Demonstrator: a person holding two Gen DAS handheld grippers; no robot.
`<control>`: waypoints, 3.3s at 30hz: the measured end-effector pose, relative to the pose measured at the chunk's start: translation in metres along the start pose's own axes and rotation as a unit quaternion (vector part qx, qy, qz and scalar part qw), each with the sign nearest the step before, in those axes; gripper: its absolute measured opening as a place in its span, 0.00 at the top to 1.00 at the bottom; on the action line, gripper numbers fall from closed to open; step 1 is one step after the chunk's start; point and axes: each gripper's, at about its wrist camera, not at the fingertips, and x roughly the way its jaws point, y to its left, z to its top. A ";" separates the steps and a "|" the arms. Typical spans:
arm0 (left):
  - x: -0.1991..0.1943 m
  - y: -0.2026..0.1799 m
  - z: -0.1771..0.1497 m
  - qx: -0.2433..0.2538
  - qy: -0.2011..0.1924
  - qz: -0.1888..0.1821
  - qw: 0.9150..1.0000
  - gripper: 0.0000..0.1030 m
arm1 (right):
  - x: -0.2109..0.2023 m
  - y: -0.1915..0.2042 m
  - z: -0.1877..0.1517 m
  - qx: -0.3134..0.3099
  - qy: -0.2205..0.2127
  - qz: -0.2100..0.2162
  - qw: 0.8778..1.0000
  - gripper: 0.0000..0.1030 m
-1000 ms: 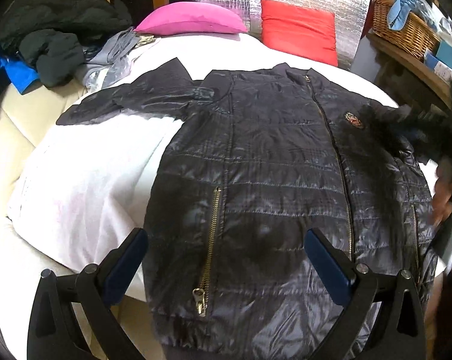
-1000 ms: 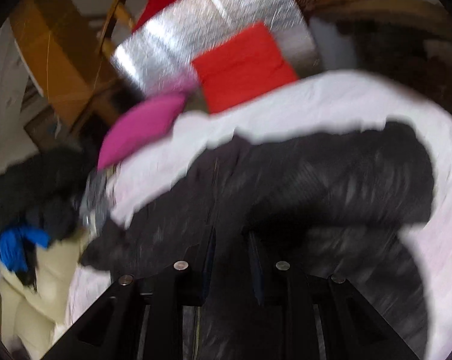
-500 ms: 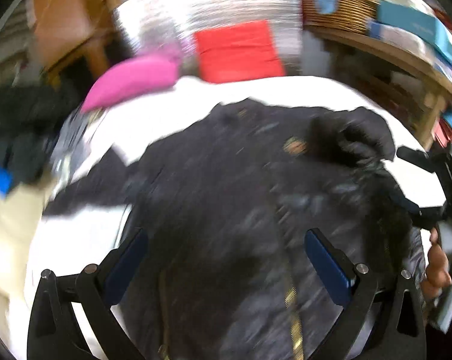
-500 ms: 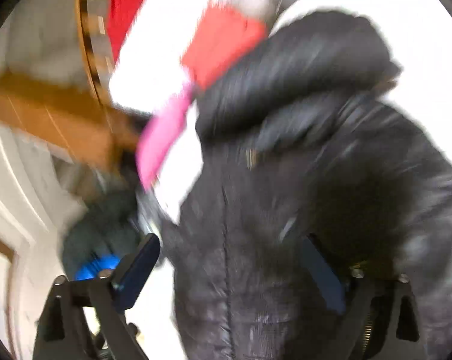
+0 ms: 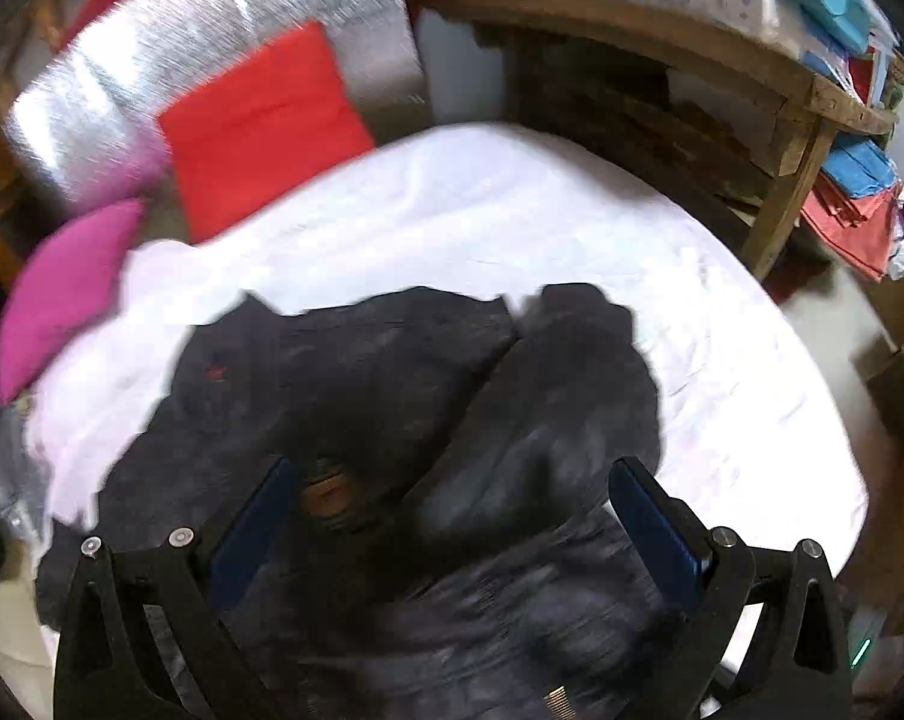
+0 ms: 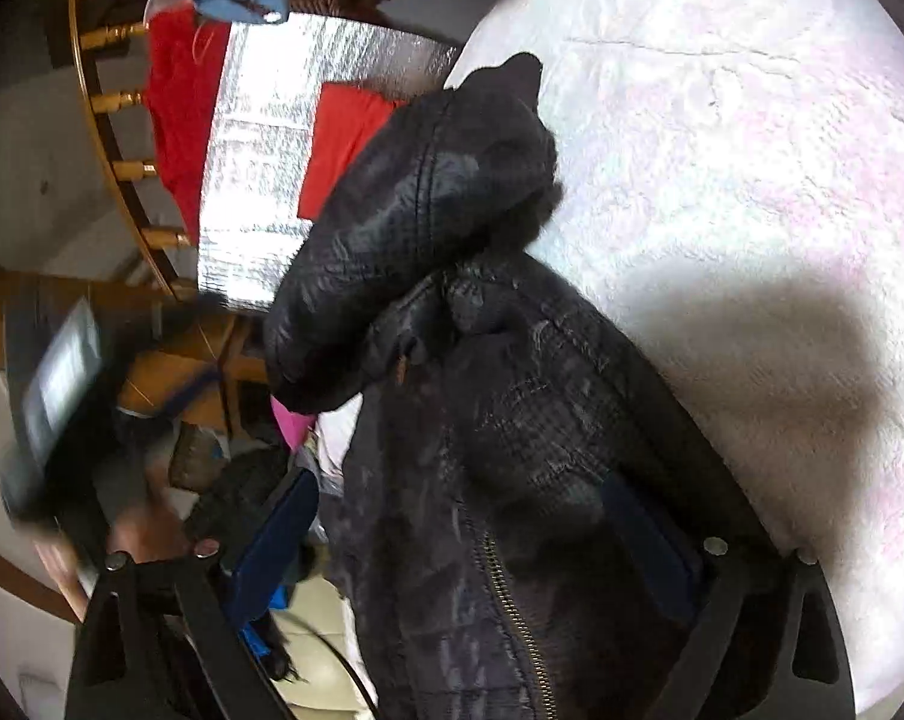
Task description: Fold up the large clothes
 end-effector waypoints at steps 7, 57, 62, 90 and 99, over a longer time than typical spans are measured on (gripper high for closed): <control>0.060 -0.017 0.025 -0.004 0.083 -0.043 0.996 0.31 | 0.003 0.005 -0.007 -0.043 0.002 0.002 0.999 0.06; 0.055 0.307 -0.244 -0.493 0.035 -0.207 0.844 0.32 | 0.012 0.030 -0.031 -0.154 -0.019 -0.092 0.984 0.09; 0.047 0.303 -0.236 -0.502 0.018 -0.212 0.838 0.69 | 0.013 0.032 -0.031 -0.158 -0.020 -0.099 0.982 0.09; -0.038 0.332 -0.262 -0.355 -0.029 0.057 0.933 0.27 | -0.012 0.042 0.009 -0.092 -0.025 -0.046 0.994 0.08; 0.017 0.313 -0.242 -0.304 0.024 0.067 0.950 0.27 | 0.035 0.075 0.103 -0.136 -0.042 -0.139 0.980 0.07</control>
